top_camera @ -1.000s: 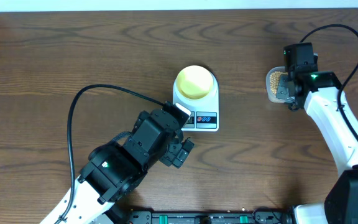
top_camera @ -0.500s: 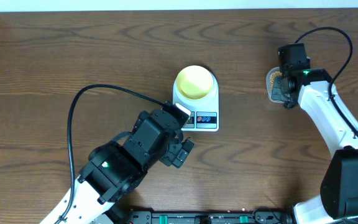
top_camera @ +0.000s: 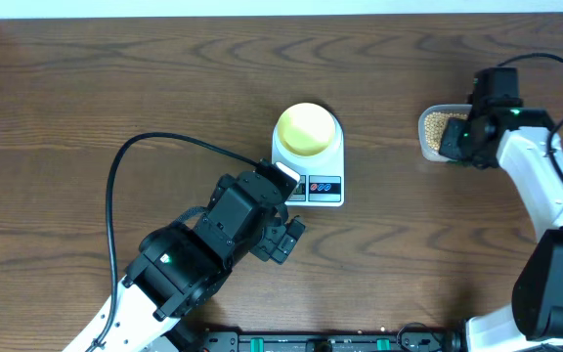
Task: Scoop item into bowl and weigh 50g on scale
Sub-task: 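Lower the green scoop with the right gripper into the soybean tub, then scoop soybeans and lift the green scoop out of the tub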
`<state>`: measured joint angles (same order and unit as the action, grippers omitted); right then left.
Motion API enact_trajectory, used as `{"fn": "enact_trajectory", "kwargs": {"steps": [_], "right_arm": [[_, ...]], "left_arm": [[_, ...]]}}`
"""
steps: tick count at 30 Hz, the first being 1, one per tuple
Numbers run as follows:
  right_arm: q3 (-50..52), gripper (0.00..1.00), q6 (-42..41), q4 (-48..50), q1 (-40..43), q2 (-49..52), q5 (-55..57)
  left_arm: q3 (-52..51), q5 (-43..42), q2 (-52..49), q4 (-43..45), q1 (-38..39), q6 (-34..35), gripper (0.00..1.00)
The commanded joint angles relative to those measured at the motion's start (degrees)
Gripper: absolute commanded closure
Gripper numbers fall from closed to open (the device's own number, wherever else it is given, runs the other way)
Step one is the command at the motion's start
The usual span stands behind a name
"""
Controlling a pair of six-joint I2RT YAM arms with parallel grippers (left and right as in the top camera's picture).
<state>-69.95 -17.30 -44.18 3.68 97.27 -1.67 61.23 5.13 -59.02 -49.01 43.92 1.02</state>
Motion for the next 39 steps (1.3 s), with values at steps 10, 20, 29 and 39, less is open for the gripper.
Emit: {"fn": "enact_trajectory", "kwargs": {"steps": [10,20,29,39], "right_arm": [[-0.5,0.99,1.7,-0.9,8.2,0.1,-22.6],[-0.5,0.99,1.7,-1.7,12.7,0.1,-25.7],[-0.5,0.99,1.7,-1.7,16.5,0.1,-30.8],[-0.5,0.99,1.7,-1.6,21.7,0.1,-43.1]], "left_arm": [[1.7,1.2,0.6,0.1,-0.2,-1.0,0.02],[1.7,1.2,0.6,0.1,-0.2,-1.0,0.02],[1.7,1.2,0.6,0.1,-0.2,-1.0,0.02],[1.7,1.2,0.6,0.1,-0.2,-1.0,0.02]]}}
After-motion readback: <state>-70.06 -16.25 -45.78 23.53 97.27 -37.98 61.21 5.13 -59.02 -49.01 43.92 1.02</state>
